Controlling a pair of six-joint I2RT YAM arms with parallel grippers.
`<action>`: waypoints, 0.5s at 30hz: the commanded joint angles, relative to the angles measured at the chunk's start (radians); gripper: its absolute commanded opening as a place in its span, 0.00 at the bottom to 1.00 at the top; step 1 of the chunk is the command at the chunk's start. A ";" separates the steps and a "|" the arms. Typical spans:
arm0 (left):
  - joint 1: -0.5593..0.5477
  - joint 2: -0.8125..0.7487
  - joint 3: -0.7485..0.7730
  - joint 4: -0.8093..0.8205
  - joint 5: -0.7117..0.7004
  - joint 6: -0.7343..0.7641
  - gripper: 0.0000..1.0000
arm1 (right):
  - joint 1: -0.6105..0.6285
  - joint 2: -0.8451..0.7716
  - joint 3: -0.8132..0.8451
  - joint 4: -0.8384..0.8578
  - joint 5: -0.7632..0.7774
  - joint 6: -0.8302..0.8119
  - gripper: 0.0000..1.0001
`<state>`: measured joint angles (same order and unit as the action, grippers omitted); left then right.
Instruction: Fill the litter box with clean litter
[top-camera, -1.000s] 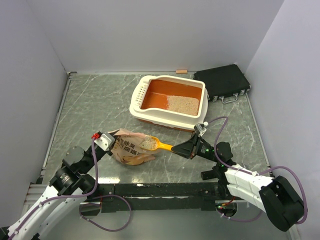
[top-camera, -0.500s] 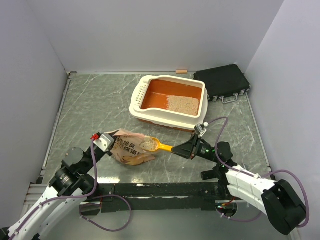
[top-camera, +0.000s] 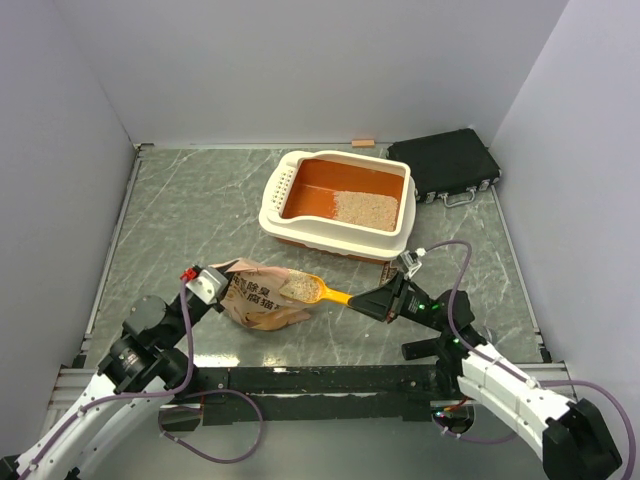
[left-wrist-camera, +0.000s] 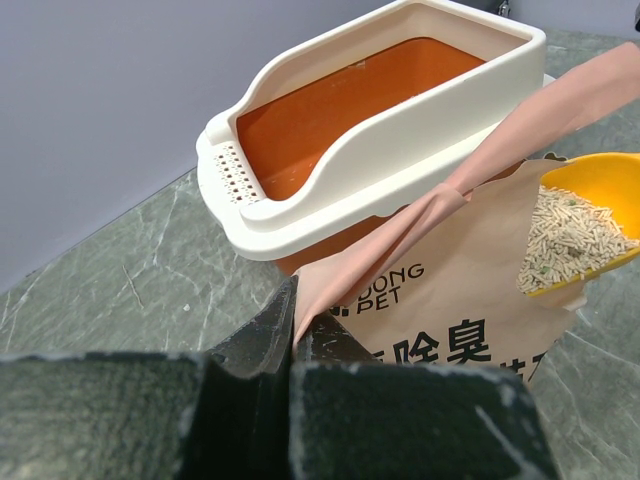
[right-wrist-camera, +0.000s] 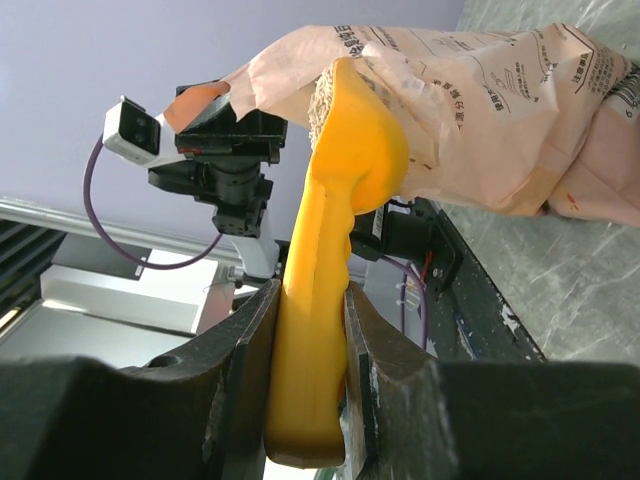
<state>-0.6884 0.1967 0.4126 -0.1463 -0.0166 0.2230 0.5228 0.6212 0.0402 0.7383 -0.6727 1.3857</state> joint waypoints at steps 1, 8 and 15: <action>0.000 -0.031 0.018 0.140 0.020 -0.002 0.01 | -0.007 -0.087 -0.099 -0.085 0.045 -0.014 0.00; 0.004 -0.048 0.011 0.163 -0.019 -0.004 0.01 | -0.007 -0.161 -0.094 -0.201 0.059 -0.028 0.00; 0.013 -0.040 0.011 0.172 -0.031 -0.002 0.01 | -0.010 -0.262 -0.097 -0.272 0.102 -0.001 0.00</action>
<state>-0.6807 0.1677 0.3985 -0.1387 -0.0319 0.2230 0.5190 0.4168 0.0402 0.4892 -0.6262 1.3640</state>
